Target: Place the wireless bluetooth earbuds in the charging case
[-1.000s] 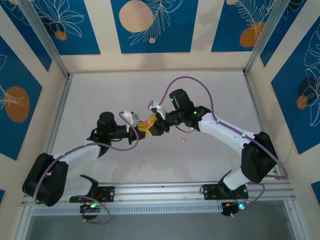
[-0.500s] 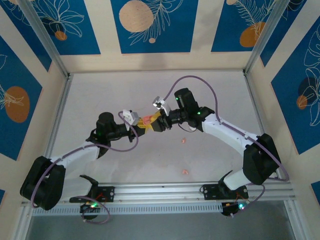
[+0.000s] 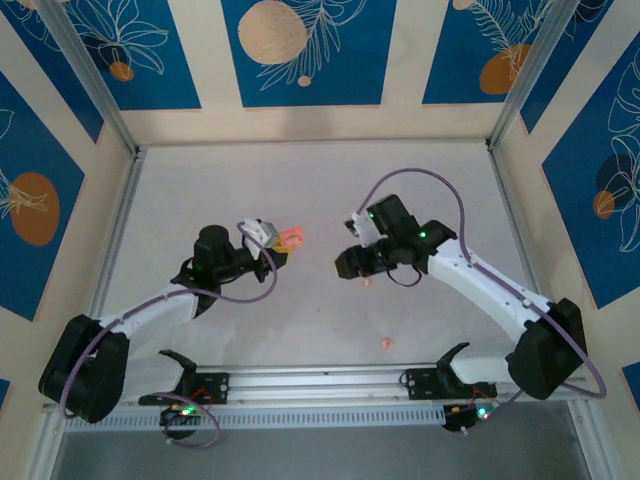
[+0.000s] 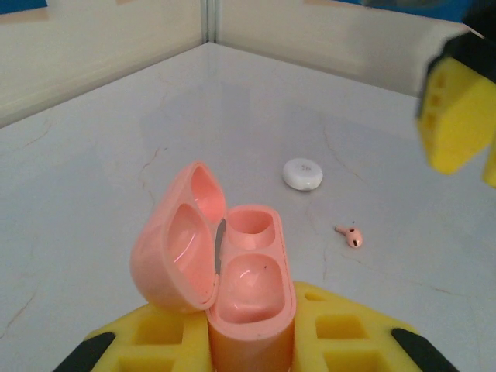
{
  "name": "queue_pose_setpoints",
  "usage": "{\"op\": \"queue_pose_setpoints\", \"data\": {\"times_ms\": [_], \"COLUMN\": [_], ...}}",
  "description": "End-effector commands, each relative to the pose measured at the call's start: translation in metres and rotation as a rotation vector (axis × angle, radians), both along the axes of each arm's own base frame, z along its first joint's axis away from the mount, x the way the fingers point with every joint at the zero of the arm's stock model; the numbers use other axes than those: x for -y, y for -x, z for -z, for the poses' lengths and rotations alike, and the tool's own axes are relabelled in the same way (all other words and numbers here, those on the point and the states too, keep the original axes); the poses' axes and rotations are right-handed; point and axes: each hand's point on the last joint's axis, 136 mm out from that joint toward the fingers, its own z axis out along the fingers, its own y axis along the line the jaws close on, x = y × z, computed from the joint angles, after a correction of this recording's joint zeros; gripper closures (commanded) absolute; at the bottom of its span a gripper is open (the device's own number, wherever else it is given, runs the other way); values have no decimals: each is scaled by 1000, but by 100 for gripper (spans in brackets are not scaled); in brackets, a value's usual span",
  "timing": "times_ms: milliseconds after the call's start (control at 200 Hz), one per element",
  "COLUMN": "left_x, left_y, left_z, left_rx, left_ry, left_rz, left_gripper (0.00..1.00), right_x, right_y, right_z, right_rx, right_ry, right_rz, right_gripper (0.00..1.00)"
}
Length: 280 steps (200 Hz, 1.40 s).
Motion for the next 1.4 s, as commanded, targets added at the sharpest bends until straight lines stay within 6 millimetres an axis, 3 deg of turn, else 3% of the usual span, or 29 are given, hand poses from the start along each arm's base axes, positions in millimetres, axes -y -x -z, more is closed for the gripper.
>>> {"op": "queue_pose_setpoints", "data": {"times_ms": [0,135,435,665,1065,1395], "left_x": [-1,-3,-3,-3,-3,-4], "left_y": [4,6,9,10,11,12], "left_z": [0,2,-2,-2,-1,0], "left_rx": [11,8,21,17,15,12], "left_ry": [-14,-11,-8,-5,-9,-14], "left_rz": [-8,-11,-3,-2,6,2], "left_gripper": [79,79,79,79,79,79], "right_x": [64,77,85,88,71,41], "right_y": [64,99,115,113,120,116], "right_z": [49,77,118,121,123,123], "right_rx": [-348,-513,-618,-626,-685,-707], "right_ry": [289,332,394,460,496,381], "right_rz": [194,293,365,369,335,308], "right_gripper": [53,50,44,42,44,49]}}
